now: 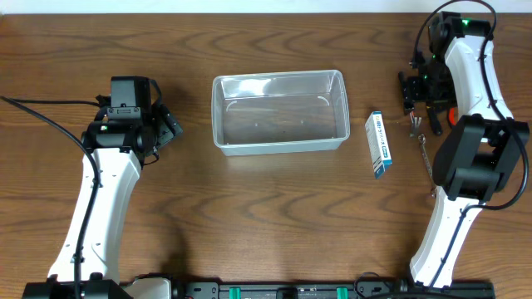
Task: Pack container
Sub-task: 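Lower the right gripper onto the black-handled tool and grasp it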
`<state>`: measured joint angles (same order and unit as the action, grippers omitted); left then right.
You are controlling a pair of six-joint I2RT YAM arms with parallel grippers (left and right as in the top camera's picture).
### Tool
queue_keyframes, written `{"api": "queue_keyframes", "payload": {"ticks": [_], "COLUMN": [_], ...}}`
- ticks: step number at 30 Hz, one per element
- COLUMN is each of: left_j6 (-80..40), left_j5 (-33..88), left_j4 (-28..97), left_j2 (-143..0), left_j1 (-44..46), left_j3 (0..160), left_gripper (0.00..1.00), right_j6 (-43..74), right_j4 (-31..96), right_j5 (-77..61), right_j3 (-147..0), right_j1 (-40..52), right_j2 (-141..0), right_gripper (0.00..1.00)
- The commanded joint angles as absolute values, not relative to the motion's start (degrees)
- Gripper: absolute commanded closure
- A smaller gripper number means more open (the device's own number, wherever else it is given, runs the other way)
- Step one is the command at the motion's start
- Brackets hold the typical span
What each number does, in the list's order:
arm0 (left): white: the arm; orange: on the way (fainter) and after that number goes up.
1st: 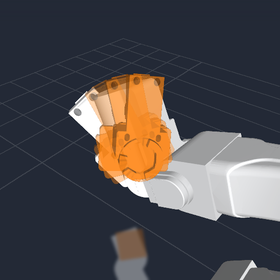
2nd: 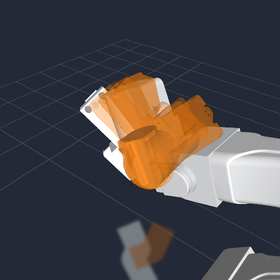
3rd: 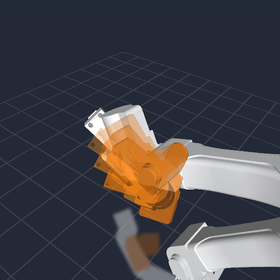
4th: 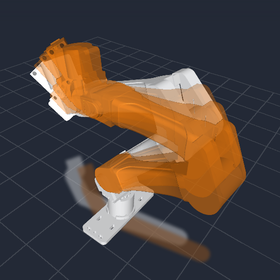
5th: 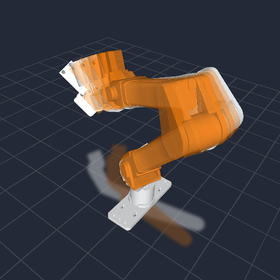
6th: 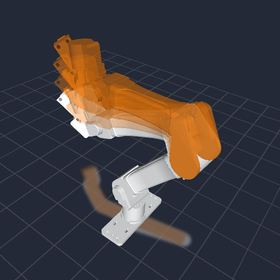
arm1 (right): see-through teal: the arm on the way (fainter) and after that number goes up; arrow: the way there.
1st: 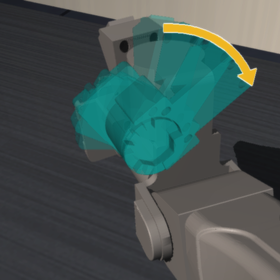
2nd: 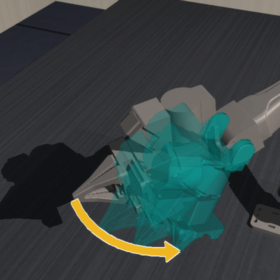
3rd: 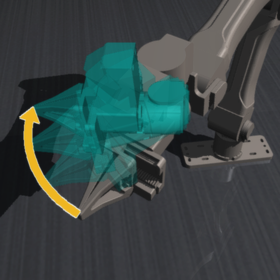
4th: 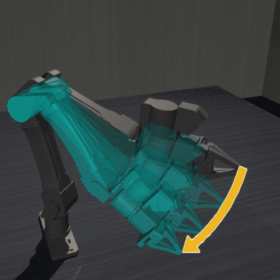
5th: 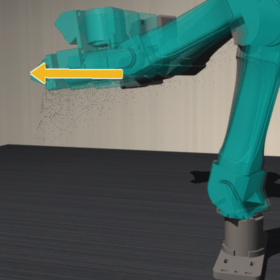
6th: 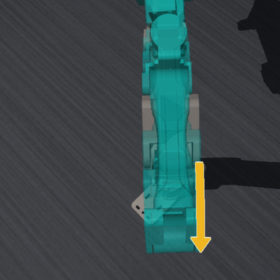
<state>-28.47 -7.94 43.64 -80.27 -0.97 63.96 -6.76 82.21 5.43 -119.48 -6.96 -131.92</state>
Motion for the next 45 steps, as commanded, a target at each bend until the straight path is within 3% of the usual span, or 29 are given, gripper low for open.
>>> {"api": "queue_keyframes", "payload": {"ticks": [1,6,26,38,41,45], "left_j6": [-28.1,-28.1,-28.1,-28.1,-28.1,-28.1], "left_j5": [-9.1,-9.1,-9.1,-9.1,-9.1,-9.1], "left_j4": [43.8,43.8,43.8,43.8,43.8,43.8], "left_j2": [-80.9,-80.9,-80.9,-80.9,-80.9,-80.9], "left_j1": [-1.2,-1.2,-1.2,-1.2,-1.2,-1.2], "left_j3": [64.6,64.6,64.6,64.6,64.6,64.6], "left_gripper": [0.02,0.02,0.02,0.02,0.02,0.02], "right_j6": [-7.4,-7.3,-7.4,-7.4,-7.4,-7.4], "right_j4": [81.6,80.4,70.2,67.5,67.3,67.3], "right_j5": [5.8,5.6,5.6,5.5,5.5,5.5], "right_j3": [-119.0,-118.6,-103.4,-102.3,-102.3,-102.3], "right_j1": [-7.1,-7.1,-7.0,-7.0,-7.0,-7.0], "right_j2": [-130.7,-130.7,-130.7,-130.7,-130.7,-130.7], "right_gripper": [0.27,0.33,0.34,0.35,0.40,0.56]}}
